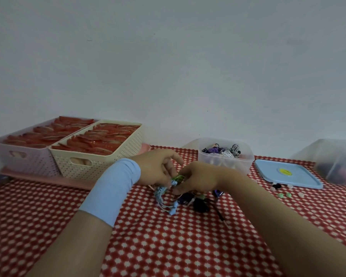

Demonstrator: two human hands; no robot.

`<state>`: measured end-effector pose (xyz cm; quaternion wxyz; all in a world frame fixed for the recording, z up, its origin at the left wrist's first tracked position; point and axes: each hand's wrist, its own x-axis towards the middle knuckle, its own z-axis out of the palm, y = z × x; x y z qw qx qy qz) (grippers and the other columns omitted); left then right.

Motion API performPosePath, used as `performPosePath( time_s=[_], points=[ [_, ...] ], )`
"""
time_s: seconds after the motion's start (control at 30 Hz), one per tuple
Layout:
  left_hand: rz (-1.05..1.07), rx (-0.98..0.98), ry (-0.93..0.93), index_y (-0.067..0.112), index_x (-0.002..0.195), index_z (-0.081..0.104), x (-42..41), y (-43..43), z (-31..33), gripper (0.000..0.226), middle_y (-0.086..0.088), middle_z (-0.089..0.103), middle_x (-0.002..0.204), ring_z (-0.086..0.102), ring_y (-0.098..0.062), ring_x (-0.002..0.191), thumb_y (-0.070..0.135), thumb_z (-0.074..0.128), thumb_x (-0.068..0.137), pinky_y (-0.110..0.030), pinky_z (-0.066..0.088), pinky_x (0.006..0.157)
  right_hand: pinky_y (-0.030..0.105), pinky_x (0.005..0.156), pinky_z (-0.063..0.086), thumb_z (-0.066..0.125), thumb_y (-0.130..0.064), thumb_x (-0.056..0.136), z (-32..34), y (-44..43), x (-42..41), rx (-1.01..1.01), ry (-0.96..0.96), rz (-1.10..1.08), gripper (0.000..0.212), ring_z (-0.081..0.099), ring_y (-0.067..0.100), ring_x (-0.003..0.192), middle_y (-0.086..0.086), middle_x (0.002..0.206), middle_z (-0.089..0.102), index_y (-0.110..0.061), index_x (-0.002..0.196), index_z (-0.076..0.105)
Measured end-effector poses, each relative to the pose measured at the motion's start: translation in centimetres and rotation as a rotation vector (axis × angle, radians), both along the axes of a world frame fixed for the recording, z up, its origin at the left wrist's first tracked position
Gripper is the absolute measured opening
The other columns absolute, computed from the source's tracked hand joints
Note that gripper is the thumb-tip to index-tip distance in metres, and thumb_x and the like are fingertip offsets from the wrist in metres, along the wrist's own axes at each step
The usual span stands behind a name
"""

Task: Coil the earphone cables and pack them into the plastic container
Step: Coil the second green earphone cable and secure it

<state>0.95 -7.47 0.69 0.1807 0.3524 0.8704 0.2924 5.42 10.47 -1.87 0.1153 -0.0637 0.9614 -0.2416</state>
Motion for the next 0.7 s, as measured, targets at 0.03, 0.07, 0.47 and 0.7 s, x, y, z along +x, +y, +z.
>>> performPosePath(
  time_s=[0.03, 0.07, 0.47, 0.7],
  points=[
    [-0.002, 0.014, -0.005, 0.029, 0.126, 0.055, -0.1, 0.0, -0.1, 0.063, 0.002, 0.067, 0.1, 0.067, -0.016, 0.095, -0.001, 0.078, 0.076, -0.028, 0.058, 0.084, 0.025, 0.067, 0.041, 0.076, -0.038, 0.088, 0.0, 0.2, 0.1, -0.02, 0.025, -0.003, 0.018, 0.053, 0.006, 0.069, -0.01, 0.074, 0.06, -0.022, 0.083, 0.069],
    [0.003, 0.005, 0.002, 0.029, 0.127, 0.054, -0.1, 0.0, -0.1, 0.064, 0.002, 0.066, 0.101, 0.066, -0.016, 0.095, 0.0, 0.079, 0.075, -0.027, 0.057, 0.084, 0.024, 0.064, 0.039, 0.074, -0.037, 0.091, -0.1, 0.4, 0.1, -0.037, 0.06, -0.014, 0.02, 0.051, 0.006, 0.066, -0.008, 0.071, 0.059, -0.02, 0.082, 0.07],
    [0.144, 0.291, 0.196, 0.028, 0.093, 0.069, 0.2, 1.0, 0.2, 0.01, 0.005, 0.075, 0.087, 0.07, -0.016, 0.08, 0.03, 0.059, 0.095, -0.037, 0.056, 0.08, 0.022, 0.07, 0.048, 0.063, -0.038, 0.099, 1.4, 2.2, 1.9, -0.621, 0.224, -0.266, 0.031, 0.069, 0.011, 0.077, 0.007, 0.096, 0.079, -0.011, 0.093, 0.079],
    [0.306, 0.753, 0.042, 0.019, 0.096, 0.071, 2.0, 3.5, 1.6, 0.015, 0.003, 0.074, 0.086, 0.064, -0.011, 0.069, 0.023, 0.057, 0.098, -0.033, 0.055, 0.071, 0.033, 0.085, 0.053, 0.053, -0.033, 0.104, 3.6, 6.1, 4.5, -0.682, 0.181, -0.242, 0.032, 0.071, 0.019, 0.082, 0.007, 0.089, 0.077, -0.011, 0.088, 0.07]
  ],
)
